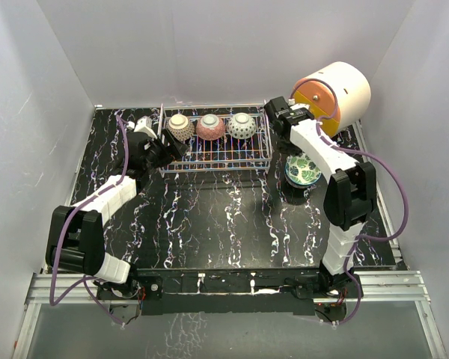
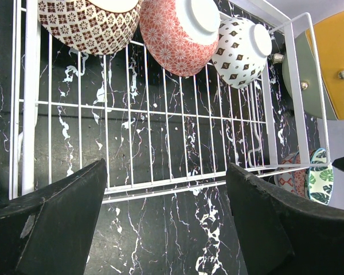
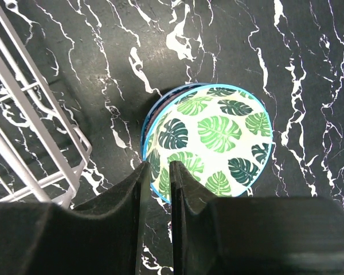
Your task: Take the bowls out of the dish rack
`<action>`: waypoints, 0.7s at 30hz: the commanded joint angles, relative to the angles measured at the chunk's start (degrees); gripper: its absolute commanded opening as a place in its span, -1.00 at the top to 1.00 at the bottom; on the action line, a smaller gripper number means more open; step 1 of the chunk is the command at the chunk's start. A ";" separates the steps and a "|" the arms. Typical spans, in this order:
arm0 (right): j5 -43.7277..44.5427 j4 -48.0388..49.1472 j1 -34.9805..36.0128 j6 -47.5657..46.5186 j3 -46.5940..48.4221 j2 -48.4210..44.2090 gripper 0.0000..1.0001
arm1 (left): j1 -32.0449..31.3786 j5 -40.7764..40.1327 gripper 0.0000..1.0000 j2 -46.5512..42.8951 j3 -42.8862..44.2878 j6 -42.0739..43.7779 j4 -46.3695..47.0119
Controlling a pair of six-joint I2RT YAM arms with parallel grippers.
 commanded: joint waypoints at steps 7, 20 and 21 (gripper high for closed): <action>-0.78 3.96 -0.05 -1.28 -1.30 -3.54 0.53 | 0.06 0.79 -0.65 -0.81 0.26 0.94 -0.16; -5.51 22.14 -0.60 -6.37 -6.96 -18.24 0.05 | 0.04 1.47 -0.83 4.45 7.70 0.07 -0.74; -7.50 24.68 -0.60 -7.09 -7.42 -18.93 -0.06 | 0.08 1.43 -0.88 5.21 8.60 0.19 -0.95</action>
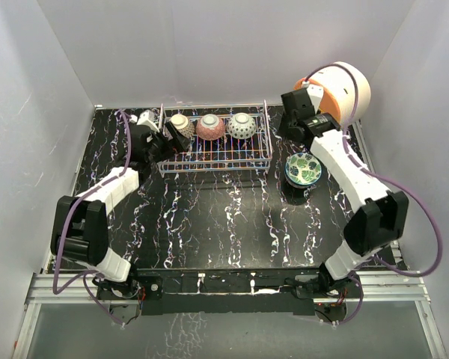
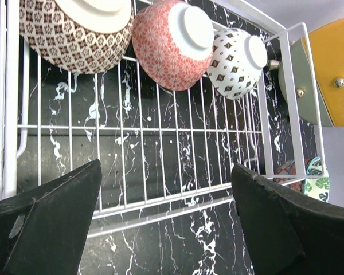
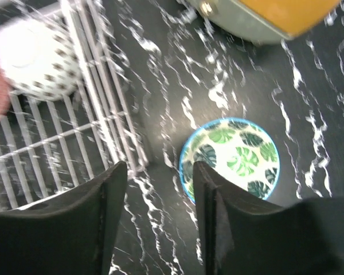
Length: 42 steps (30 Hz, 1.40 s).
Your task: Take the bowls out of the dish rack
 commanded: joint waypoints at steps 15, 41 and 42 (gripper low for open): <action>-26.85 35.10 -0.43 -9.75 1.60 4.42 -0.64 | -0.50 -9.26 -0.94 23.51 30.66 11.04 -7.81; -30.39 36.03 -1.49 -12.94 1.52 9.87 -0.63 | -2.63 -28.05 -0.94 33.27 38.70 27.93 -4.61; -30.68 35.99 -1.49 -12.82 1.46 9.95 -0.62 | -2.66 -28.05 -0.94 33.47 38.57 27.97 -4.44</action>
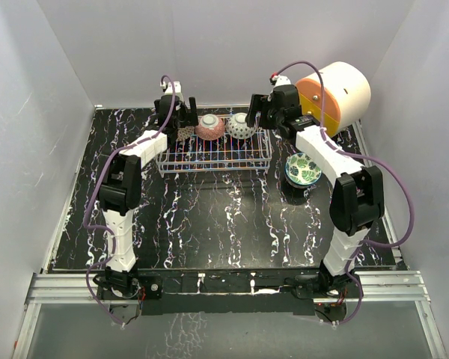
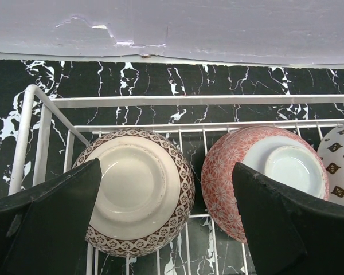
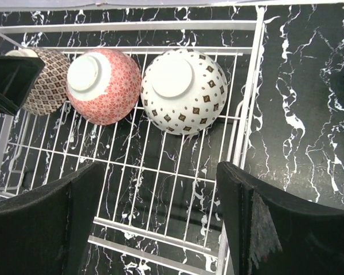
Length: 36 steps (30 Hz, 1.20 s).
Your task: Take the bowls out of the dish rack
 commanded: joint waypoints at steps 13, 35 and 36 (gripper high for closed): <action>-2.40 3.70 -0.13 -0.55 2.22 0.85 -0.61 | 1.21 -8.17 -0.91 -2.68 -1.97 4.61 -1.18; -3.94 3.61 -0.13 -0.40 2.78 3.68 -0.60 | 1.17 -13.50 -0.65 1.63 -0.41 6.00 -3.40; -4.03 3.61 -0.13 -0.39 2.78 3.74 -0.61 | 1.18 -13.43 -0.62 1.88 -0.35 6.04 -3.33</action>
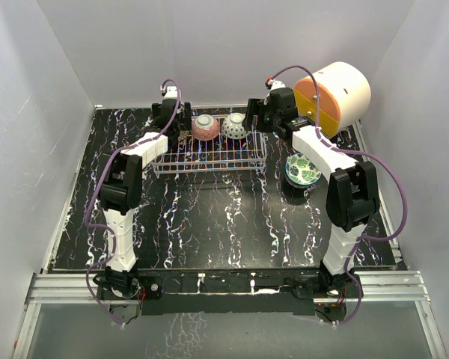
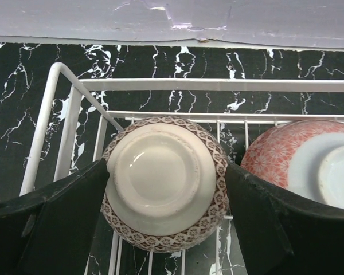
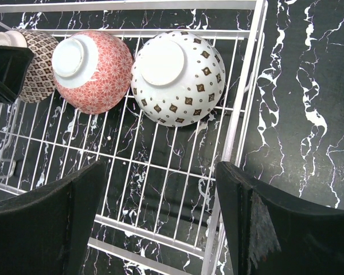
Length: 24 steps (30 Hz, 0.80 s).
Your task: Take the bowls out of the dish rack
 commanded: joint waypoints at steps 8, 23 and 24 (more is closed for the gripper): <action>-0.38 2.66 -0.13 -0.45 2.78 0.22 -0.60 | 1.26 -1.97 -0.10 0.61 0.44 -0.67 -1.31; -1.48 2.52 -0.14 0.19 2.29 0.04 -0.59 | 1.29 1.33 0.48 -2.95 0.49 -2.93 -2.17; -1.55 2.53 -0.16 0.16 2.41 0.07 -0.59 | 1.24 1.75 0.49 -3.30 1.05 -3.33 -2.75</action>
